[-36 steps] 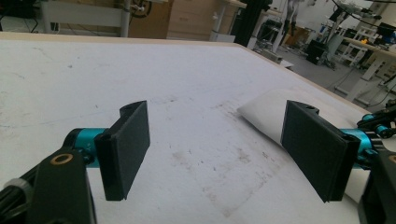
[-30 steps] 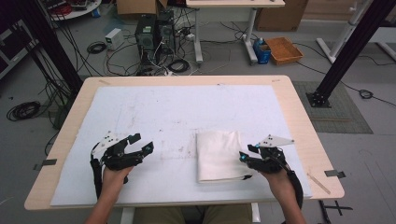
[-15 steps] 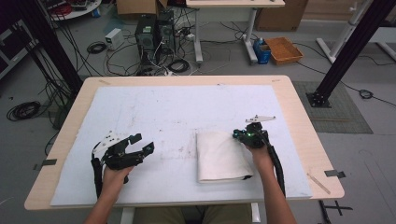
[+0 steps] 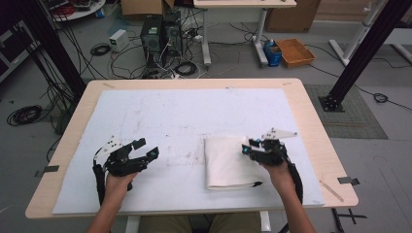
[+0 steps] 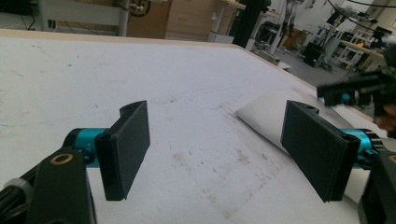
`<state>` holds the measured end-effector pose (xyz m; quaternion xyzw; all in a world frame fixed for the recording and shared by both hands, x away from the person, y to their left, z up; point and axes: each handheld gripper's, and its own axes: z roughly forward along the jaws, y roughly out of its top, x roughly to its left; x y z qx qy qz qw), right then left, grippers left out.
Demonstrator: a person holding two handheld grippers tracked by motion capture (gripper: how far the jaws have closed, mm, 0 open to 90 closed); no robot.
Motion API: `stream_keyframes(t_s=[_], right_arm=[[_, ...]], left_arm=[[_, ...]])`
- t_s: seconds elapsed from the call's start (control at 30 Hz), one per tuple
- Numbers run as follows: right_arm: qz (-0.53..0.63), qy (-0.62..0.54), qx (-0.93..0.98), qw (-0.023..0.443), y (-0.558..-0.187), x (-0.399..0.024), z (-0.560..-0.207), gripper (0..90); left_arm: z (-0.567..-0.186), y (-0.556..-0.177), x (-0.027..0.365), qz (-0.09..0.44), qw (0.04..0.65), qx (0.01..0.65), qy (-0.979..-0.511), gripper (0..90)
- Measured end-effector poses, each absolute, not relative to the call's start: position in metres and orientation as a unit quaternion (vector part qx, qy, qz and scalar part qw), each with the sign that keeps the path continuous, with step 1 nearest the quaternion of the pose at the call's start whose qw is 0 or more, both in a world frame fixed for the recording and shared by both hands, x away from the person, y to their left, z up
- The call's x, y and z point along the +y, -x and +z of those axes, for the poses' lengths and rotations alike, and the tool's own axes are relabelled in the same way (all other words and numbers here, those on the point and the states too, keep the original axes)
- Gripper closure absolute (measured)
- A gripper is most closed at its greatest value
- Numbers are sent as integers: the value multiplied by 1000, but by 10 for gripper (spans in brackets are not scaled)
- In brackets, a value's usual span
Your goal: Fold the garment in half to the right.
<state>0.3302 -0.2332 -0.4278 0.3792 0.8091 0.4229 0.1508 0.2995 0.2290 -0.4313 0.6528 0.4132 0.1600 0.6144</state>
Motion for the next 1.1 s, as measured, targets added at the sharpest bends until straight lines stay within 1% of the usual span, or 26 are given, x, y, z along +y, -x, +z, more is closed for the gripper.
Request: stream_keyframes(t_s=[0.03, 0.1, 0.17, 0.2, 0.27, 0.37, 0.47, 0.5, 0.53, 0.87, 1.0, 1.1], right_arm=[[409, -369, 821, 149, -325, -232, -433, 745], [399, -365, 827, 151, -321, -233, -442, 754], [392, -375, 826, 153, -321, -237, -441, 752], [384, -374, 828, 162, -320, -239, -440, 725], [392, -379, 823, 161, -318, -244, -440, 632], [437, -376, 800, 165, -314, -253, -435, 490], [469, -378, 769, 212, -310, -260, -428, 281], [476, -383, 759, 226, -309, -262, -426, 229], [480, -388, 751, 236, -309, -264, -425, 199], [487, -402, 727, 268, -308, -272, -422, 193], [495, -395, 722, 279, -307, -274, -420, 193], [497, -384, 723, 287, -307, -275, -420, 193]], left_arm=[[-431, -299, 229, 160, 614, 413, -654, 239], [-431, -299, 229, 159, 616, 414, -650, 239], [-431, -299, 229, 161, 617, 414, -650, 239], [-431, -300, 230, 161, 617, 415, -650, 239], [-431, -300, 231, 162, 616, 415, -650, 239], [-431, -300, 232, 162, 617, 416, -648, 239], [-431, -300, 233, 161, 617, 412, -650, 239], [-431, -300, 233, 160, 618, 413, -650, 239], [-431, -299, 233, 161, 618, 412, -650, 239], [-429, -295, 233, 167, 618, 390, -662, 239], [-428, -294, 234, 185, 619, 372, -667, 239], [-426, -293, 233, 207, 616, 347, -676, 239]])
